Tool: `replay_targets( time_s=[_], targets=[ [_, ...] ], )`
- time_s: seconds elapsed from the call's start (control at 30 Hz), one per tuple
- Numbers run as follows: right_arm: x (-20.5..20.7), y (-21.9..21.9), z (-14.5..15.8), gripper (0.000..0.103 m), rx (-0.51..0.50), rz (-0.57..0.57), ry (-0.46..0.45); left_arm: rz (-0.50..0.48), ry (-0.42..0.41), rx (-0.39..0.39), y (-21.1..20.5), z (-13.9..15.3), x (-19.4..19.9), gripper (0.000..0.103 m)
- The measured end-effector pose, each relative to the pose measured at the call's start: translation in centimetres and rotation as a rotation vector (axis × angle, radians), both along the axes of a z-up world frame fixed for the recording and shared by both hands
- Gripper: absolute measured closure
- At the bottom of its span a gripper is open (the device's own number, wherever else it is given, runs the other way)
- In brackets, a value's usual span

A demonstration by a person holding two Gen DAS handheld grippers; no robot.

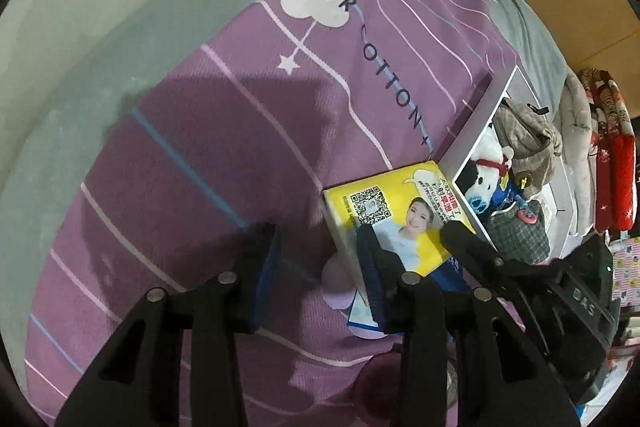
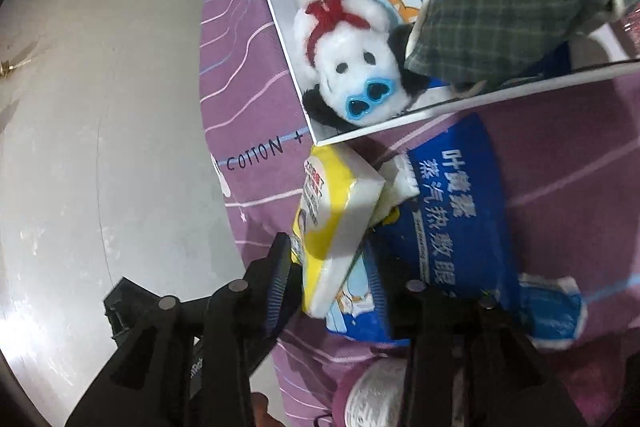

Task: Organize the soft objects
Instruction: 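Grasp the yellow printed box with the right tool, then grasp the lavender pad with the left tool while the right tool holds the yellow box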

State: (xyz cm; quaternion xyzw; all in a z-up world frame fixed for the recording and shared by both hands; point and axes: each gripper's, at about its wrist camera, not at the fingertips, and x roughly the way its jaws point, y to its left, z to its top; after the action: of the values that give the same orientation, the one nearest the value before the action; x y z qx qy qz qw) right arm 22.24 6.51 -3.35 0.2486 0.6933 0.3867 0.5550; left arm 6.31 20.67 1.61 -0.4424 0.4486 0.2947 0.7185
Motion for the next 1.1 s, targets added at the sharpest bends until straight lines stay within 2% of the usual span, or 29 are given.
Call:
replay_targets(
  time_s=[0.07,0.13,0.3,0.47,0.57,0.7,0.73,0.93,1.1],
  targets=[
    [-0.2,0.6,-0.1,0.074,0.002,-0.001,-0.012,-0.001,0.000,0.001,-0.1,-0.1,0.1,0.062],
    [-0.4,1.2,0.3,0.085,-0.008,0.006,-0.034,-0.004,0.000,0.009,-0.2,0.1,0.2,0.063],
    [-0.6,0.5,0.8,0.089,0.030,-0.011,-0.040,-0.020,-0.052,0.001,-0.3,1.5,-1.0,0.062],
    [-0.3,-1.7,2.4,0.089,0.030,-0.032,-0.067,-0.073,-0.111,-0.043,-0.4,2.5,-1.8,0.062],
    [0.4,-3.3,3.4,0.089,-0.012,-0.053,-0.117,-0.092,-0.079,-0.042,-0.5,2.7,-1.9,0.062],
    [1.1,-4.4,4.2,0.089,-0.098,-0.064,-0.190,-0.153,-0.010,0.011,-1.0,3.1,-2.0,0.064],
    [1.3,-4.5,4.1,0.089,-0.114,-0.063,-0.197,-0.171,-0.003,0.020,-1.2,3.1,-2.0,0.067],
    [1.4,-5.2,3.6,0.089,-0.166,-0.041,-0.229,-0.357,0.080,0.062,-3.3,2.3,-1.6,0.068],
    [1.3,-5.4,3.4,0.089,-0.171,-0.037,-0.236,-0.425,0.086,0.073,-4.6,2.0,-0.5,0.068]
  ],
)
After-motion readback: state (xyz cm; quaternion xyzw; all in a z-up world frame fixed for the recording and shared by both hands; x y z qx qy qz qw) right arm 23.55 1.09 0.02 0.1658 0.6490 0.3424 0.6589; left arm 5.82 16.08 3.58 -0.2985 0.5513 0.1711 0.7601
